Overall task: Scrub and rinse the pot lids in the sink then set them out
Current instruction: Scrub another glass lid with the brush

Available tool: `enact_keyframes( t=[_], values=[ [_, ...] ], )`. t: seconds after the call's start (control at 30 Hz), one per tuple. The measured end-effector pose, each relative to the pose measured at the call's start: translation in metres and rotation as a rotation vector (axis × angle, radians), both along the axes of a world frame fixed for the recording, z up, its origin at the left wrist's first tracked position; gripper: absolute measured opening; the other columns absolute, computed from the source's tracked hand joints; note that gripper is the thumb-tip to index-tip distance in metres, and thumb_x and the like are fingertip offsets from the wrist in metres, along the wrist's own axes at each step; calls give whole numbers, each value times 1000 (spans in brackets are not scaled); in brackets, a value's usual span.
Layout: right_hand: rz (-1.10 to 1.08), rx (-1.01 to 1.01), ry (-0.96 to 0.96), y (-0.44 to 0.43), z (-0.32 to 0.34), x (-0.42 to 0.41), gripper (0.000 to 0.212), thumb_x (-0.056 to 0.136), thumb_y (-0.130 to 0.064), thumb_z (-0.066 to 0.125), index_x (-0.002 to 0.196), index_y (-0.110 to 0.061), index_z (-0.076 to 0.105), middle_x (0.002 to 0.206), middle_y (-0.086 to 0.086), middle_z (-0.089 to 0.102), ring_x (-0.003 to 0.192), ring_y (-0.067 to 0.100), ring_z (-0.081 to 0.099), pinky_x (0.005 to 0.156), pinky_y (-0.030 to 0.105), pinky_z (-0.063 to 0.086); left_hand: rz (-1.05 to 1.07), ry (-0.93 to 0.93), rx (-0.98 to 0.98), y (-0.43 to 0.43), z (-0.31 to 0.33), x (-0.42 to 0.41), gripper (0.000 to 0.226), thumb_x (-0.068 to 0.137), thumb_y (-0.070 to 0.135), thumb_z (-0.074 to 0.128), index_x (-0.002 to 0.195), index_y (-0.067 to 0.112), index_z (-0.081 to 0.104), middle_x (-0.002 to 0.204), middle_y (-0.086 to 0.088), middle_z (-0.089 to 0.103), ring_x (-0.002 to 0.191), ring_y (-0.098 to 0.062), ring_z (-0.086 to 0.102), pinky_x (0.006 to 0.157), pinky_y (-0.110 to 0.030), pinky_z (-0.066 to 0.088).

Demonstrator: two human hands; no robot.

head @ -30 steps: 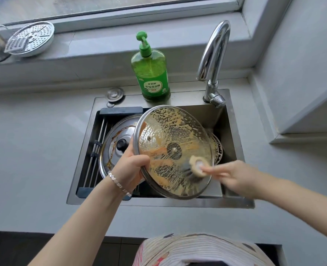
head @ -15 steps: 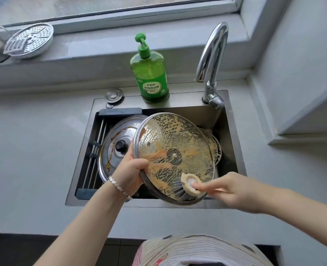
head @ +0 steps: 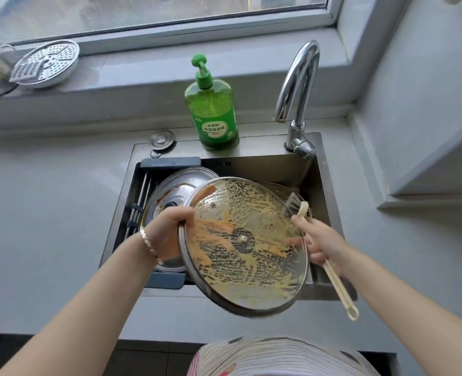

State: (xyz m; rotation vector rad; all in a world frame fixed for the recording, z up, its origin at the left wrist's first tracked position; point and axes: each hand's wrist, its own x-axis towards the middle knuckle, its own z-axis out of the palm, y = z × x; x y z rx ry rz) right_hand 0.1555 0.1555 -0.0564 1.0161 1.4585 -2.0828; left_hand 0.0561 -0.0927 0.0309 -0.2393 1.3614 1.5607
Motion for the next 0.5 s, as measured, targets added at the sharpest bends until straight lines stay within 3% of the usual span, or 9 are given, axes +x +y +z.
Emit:
enact_keyframes(
  t=[0.07, 0.23, 0.3, 0.4, 0.5],
  values=[
    [-4, -53, 20, -4, -2, 2, 26, 92, -18, 54, 118, -15, 50, 82, 18, 70, 30, 1, 24, 27, 11, 23, 66, -62, -39, -1, 4, -5, 38, 77, 10, 34, 84, 1, 70, 72, -17, 69, 63, -28, 69, 58, -35, 58],
    [-219, -167, 80, -15, -6, 2, 35, 89, 6, 46, 120, -9, 49, 91, 25, 49, 28, 0, 25, 27, 11, 20, 428, 1, -62, 1, -17, 0, 30, 88, 9, 40, 115, 6, 53, 93, -15, 71, 76, -28, 69, 68, -43, 58],
    [-302, -168, 99, -22, -5, 0, 36, 86, 9, 43, 112, -14, 52, 80, 20, 56, 28, 1, 24, 27, 12, 19, 537, 13, -63, 8, -32, 18, 44, 88, 3, 42, 132, 5, 43, 111, -18, 66, 88, -30, 68, 69, -43, 58],
    [-369, -165, 119, -34, 3, -1, 33, 87, 10, 42, 108, -14, 52, 55, 5, 56, 28, 0, 22, 27, 11, 18, 561, -75, 9, 28, -41, 52, 52, 89, -5, 35, 137, 14, 38, 117, -22, 62, 98, -35, 64, 69, -48, 57],
    [-340, -103, 152, -34, 8, -3, 33, 87, 5, 46, 114, -13, 51, 66, 10, 52, 28, 0, 24, 28, 13, 19, 569, -133, 133, 38, -36, 62, 56, 86, -14, 23, 129, 18, 41, 111, -26, 62, 99, -46, 60, 71, -57, 53]
  ],
)
